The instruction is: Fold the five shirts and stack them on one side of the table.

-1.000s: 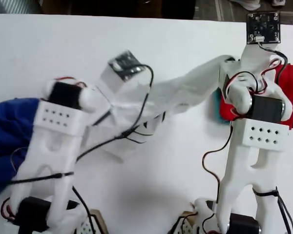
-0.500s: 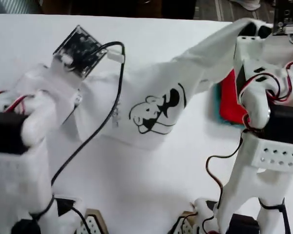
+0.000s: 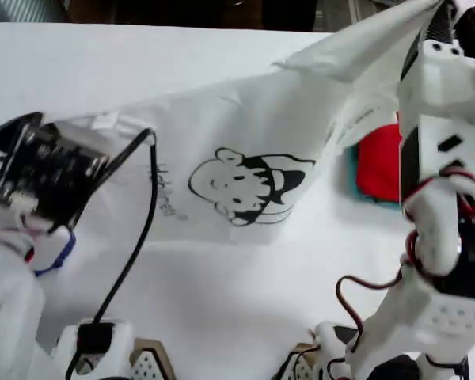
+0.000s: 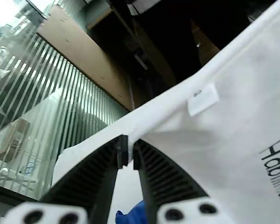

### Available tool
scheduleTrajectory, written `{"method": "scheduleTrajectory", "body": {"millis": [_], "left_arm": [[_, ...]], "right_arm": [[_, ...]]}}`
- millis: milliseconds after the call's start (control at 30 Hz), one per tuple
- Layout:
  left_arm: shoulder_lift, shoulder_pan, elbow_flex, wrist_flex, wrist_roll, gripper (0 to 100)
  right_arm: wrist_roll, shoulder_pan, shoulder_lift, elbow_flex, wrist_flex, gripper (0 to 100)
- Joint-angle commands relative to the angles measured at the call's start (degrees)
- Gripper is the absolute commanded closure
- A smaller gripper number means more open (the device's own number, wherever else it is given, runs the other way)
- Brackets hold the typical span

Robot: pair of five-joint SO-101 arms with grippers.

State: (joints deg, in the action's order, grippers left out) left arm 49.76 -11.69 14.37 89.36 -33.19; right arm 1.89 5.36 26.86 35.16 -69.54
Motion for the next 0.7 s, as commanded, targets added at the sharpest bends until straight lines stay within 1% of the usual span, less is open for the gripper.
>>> {"method": "scheduleTrajectory", "body": {"millis": [0, 100, 233, 333, 500, 667], "left_arm": [[1.05, -1.67, 1.63, -3.16, 0.18, 98], [1.41, -1.58, 1.63, -4.31, 0.26, 98], [1.41, -1.49, 1.63, -5.71, 0.26, 98], [1.41, -1.32, 1.63, -5.8, 0.35, 98], [1.41, -1.32, 2.07, -8.0, 0.35, 98], [1.49, -1.32, 2.07, -8.18, 0.35, 98]], "right_arm": [[-0.62, 0.31, 1.54, 3.96, -0.04, 97.8], [-2.37, -0.4, 1.54, 5.1, 0.13, 97.8], [-8.53, -4.53, 1.54, 6.86, 0.13, 97.8], [-10.9, -6.46, 1.54, 9.14, 0.13, 97.8], [-13.8, -6.64, 1.27, 14.68, 0.13, 97.8], [-16.7, -6.64, 1.63, 19.34, 0.04, 97.8]]}}
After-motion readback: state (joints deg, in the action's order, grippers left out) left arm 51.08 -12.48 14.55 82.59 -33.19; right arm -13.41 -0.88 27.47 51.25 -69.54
